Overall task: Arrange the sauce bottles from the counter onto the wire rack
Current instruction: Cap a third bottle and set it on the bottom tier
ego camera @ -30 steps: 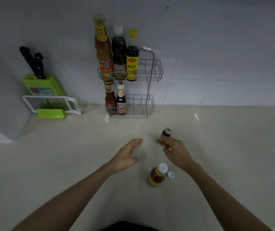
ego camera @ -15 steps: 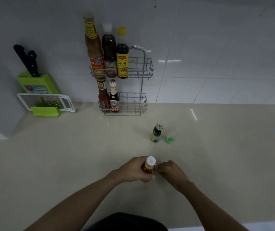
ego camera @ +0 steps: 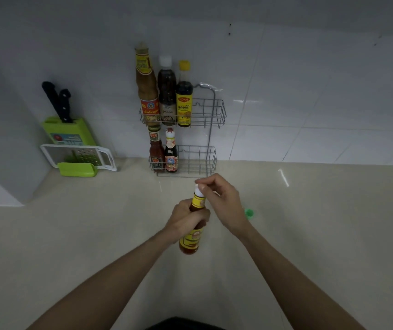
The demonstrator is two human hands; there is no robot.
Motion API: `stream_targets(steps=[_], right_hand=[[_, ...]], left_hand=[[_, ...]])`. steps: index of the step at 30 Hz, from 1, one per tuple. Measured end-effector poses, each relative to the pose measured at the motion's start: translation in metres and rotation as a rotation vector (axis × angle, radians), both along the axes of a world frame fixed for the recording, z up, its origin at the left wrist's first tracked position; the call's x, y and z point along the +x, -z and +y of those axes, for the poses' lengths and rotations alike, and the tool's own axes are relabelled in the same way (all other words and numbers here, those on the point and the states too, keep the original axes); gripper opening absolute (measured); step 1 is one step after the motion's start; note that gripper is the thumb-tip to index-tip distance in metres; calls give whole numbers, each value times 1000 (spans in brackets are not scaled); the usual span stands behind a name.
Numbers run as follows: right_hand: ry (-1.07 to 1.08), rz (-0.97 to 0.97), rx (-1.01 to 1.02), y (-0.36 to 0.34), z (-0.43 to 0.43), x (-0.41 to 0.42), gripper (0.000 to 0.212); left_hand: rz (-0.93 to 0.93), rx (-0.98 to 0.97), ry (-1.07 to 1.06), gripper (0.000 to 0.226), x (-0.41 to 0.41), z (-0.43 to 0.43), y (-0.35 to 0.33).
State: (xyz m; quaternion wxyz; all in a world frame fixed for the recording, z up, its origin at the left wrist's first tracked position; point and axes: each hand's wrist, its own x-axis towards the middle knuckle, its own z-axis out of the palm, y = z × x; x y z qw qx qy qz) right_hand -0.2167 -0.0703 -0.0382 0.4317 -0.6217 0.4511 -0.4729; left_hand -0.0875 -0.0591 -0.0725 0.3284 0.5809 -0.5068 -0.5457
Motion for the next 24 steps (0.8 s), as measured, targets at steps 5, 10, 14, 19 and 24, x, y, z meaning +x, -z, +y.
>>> stream_targets(steps=[5,10,14,19,24], right_hand=[[-237,91,-57,-30,-31,9,5],[-526,375,-45,-80,-57,12,23],[-598,554,-45,-97,-57,26,24],[-425,1142,-584,-93,-38,42,48],[-203,1298,-352,-91,-28,61,57]], left_hand=[[109,9,117,11,30,-15,-32],[139,3,298,11,58,-18,-54],[155,-5,350,12,67,-9,-66],[21,-31,245,13,64,2,-62],[-314,-136,-90,12,57,14,-52]])
